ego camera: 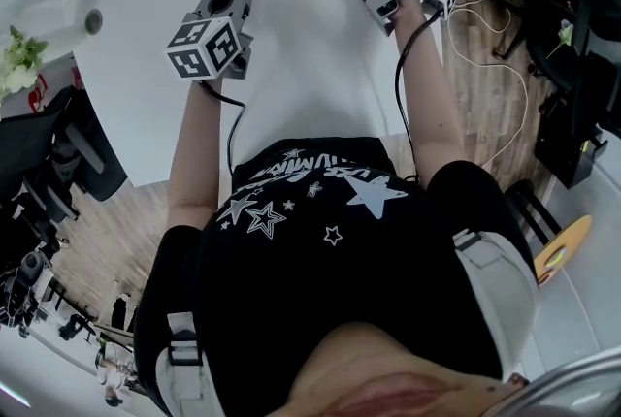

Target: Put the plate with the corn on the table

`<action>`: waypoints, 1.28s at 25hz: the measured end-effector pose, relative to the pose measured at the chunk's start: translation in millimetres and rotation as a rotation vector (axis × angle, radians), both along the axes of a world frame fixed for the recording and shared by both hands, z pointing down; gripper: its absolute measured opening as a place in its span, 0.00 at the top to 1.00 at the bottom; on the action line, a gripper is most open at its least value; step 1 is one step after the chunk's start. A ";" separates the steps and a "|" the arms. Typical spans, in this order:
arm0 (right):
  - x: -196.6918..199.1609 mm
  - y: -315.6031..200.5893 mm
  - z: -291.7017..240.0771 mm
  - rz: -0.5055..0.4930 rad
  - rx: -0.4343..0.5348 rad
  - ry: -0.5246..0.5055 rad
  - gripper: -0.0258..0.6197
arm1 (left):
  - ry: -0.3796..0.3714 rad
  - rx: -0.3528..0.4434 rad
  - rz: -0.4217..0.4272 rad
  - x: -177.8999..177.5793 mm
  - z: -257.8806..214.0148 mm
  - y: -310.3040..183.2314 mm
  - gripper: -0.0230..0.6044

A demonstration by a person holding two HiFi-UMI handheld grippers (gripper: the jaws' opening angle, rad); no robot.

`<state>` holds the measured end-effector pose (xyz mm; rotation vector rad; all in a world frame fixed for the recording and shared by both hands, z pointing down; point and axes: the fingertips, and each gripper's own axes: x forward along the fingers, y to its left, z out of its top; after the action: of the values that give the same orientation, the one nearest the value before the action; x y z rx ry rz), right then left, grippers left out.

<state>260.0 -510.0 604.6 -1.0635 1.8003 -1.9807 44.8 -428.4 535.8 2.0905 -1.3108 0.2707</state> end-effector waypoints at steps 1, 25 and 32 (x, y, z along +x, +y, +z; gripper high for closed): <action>0.8 0.2 0.7 -0.001 -0.006 0.016 0.93 | -0.001 -0.001 -0.002 -0.5 0.2 1.2 0.95; 7.2 -15.3 -0.1 -0.128 0.045 0.524 0.85 | 0.019 -0.013 -0.008 -2.8 -1.0 17.5 0.95; 14.4 -19.4 2.5 -0.172 0.061 0.743 0.82 | 0.030 -0.009 -0.024 -8.8 -2.8 25.4 0.95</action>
<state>274.4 -529.4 607.2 -1.8492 2.3435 -1.7146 36.0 -403.0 533.0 2.0618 -1.3137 0.2330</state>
